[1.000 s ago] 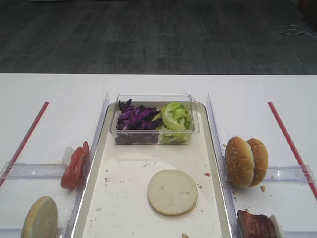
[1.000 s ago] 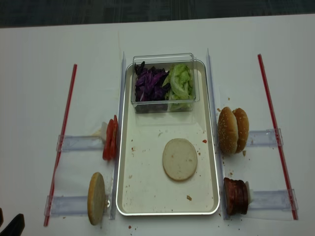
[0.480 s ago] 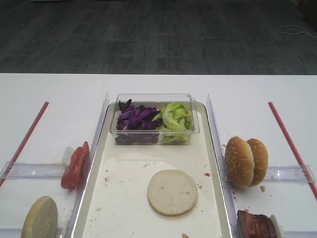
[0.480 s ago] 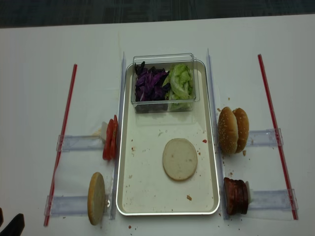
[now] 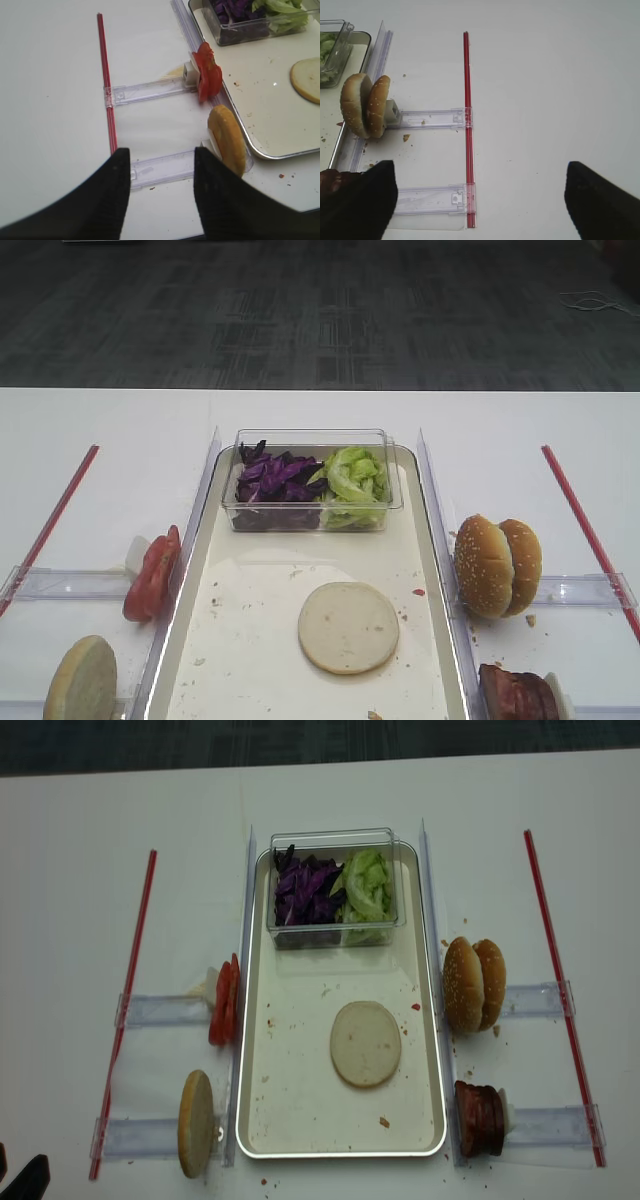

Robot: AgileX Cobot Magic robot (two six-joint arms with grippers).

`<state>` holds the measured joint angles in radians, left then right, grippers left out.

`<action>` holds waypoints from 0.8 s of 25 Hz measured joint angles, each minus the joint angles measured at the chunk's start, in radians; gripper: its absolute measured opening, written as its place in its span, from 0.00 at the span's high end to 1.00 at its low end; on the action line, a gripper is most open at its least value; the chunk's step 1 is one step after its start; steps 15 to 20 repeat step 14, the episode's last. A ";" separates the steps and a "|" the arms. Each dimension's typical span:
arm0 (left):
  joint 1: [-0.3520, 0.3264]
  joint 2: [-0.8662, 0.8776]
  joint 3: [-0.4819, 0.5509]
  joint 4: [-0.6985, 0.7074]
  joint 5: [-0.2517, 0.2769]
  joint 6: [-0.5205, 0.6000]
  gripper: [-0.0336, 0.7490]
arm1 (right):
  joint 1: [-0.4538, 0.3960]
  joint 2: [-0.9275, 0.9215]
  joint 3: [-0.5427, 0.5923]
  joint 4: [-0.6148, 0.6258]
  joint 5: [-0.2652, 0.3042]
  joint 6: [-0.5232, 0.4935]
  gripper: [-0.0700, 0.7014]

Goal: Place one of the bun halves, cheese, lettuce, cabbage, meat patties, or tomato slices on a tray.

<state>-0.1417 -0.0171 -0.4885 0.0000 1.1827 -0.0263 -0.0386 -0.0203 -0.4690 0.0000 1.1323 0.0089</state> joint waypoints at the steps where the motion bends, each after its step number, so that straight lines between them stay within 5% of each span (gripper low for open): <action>1: 0.000 0.000 0.000 0.000 0.000 0.000 0.56 | 0.000 0.000 0.000 0.000 0.000 0.000 0.00; 20: 0.022 0.000 0.000 0.000 0.000 0.000 0.56 | 0.000 0.000 0.000 0.000 0.000 0.000 0.00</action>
